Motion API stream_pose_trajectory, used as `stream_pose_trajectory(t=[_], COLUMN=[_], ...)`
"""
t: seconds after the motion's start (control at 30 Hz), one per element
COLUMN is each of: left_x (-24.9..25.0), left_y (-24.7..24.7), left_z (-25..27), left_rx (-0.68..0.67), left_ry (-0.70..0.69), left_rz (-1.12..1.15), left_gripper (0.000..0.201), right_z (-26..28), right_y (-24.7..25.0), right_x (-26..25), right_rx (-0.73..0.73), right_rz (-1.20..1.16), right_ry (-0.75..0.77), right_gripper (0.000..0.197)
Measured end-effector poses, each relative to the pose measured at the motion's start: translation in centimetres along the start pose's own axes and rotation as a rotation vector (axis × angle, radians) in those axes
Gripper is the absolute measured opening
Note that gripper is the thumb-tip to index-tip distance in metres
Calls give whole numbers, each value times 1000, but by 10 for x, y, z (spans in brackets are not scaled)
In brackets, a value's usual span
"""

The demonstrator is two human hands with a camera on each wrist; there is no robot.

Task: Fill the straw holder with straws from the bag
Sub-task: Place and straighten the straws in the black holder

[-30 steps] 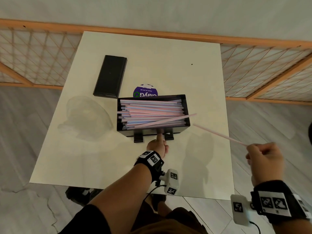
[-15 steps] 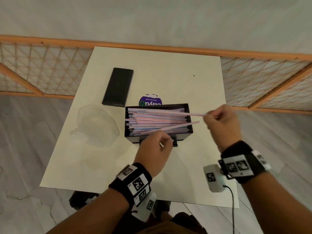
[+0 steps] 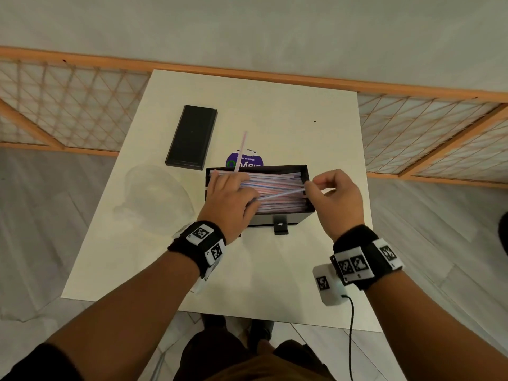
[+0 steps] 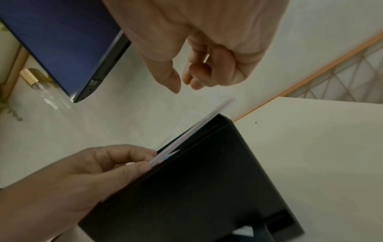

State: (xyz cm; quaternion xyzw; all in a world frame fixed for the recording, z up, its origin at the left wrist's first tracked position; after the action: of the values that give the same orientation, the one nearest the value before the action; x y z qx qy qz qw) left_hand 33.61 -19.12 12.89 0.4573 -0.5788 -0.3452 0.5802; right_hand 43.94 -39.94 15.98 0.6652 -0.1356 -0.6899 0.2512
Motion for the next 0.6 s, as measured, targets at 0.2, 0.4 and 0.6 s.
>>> stream_pose_trajectory(t=[0.2, 0.4, 0.6], left_x=[0, -2, -6], left_y=[1, 9, 15], left_z=[-3, -9, -12], left_rx=[-2, -56, -81], left_ry=[-56, -65, -33], left_rz=[104, 143, 148], left_gripper=[20, 16, 27], right_z=[23, 34, 63], right_y=[1, -28, -36], right_x=[35, 43, 48], right_rx=[69, -62, -3], right_rz=[-39, -14, -172], right_ry=[-131, -172, -211], right_gripper=[2, 6, 6])
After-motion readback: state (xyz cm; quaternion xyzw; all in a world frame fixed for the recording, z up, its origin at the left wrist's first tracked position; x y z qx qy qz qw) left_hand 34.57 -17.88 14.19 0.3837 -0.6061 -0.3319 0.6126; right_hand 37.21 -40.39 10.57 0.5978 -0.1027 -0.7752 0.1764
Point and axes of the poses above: each hand's wrist, its own z-axis away from the middle knuckle, its own y-axis out of the back of the hand, x = y × z, the point moved 5 cm from there along -z, towards the middle knuckle, and after that the axes turned 1 degree about -y, right-handed, at the moved point
